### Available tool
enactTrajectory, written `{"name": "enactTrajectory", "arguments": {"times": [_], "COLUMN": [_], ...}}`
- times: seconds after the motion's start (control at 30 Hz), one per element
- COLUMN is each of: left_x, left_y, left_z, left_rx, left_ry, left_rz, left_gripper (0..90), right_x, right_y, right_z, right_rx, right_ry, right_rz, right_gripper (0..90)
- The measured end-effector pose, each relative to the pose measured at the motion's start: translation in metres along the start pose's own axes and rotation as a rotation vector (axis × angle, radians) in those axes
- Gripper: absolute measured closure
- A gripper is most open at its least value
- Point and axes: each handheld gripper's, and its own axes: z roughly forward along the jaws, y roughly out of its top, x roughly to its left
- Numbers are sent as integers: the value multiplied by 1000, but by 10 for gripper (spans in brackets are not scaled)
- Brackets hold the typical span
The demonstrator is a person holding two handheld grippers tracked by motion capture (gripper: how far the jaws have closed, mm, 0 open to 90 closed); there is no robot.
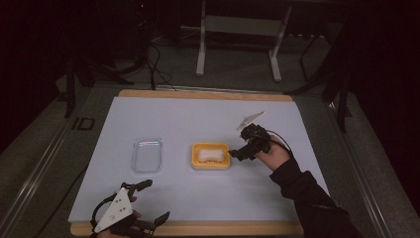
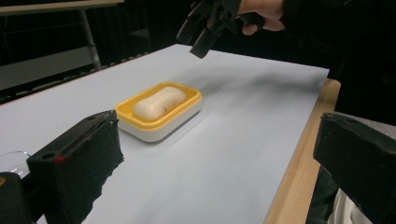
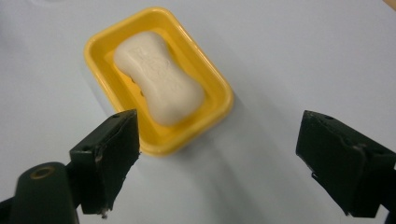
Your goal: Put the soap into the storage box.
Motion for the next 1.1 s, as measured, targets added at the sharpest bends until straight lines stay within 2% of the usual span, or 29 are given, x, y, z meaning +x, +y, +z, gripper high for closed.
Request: {"name": "enactTrajectory", "arguments": {"times": [0.03,0.2,0.3,0.47,0.5,0.73,0.97,1.1], "left_x": [0,0,0,0,0,0,0,-1], "left_y": [0,0,0,0,0,0,0,0], "left_z": [0,1,1,2,2,2,2,3], "left_rx": [2,-2,1,2,1,3,2,6], "left_ry": [-1,0,-4,-8,-9,-10,-11,-14], "left_rz": [1,-2,-3,-1,-2,1,-1,3], "left_gripper": [11,11,11,11,11,11,11,12], "right_x": [0,2,3,9,10,16,24,29], "right_y": [-3,-19,-29,-44,-47,-65,-78,-86], "right_z": [-2,-13,-19,-20,-20,-27,-29,-27], "right_rx": [-7,-72,-94,-93,-100,-147,-167,-186], "right_ry": [-10,-68,-58,-84,-97,-90,-117,-158], "right_rz": [12,5,32,39,46,111,146,167], "right_gripper": [133,138,139,139,139,139,139,140]}}
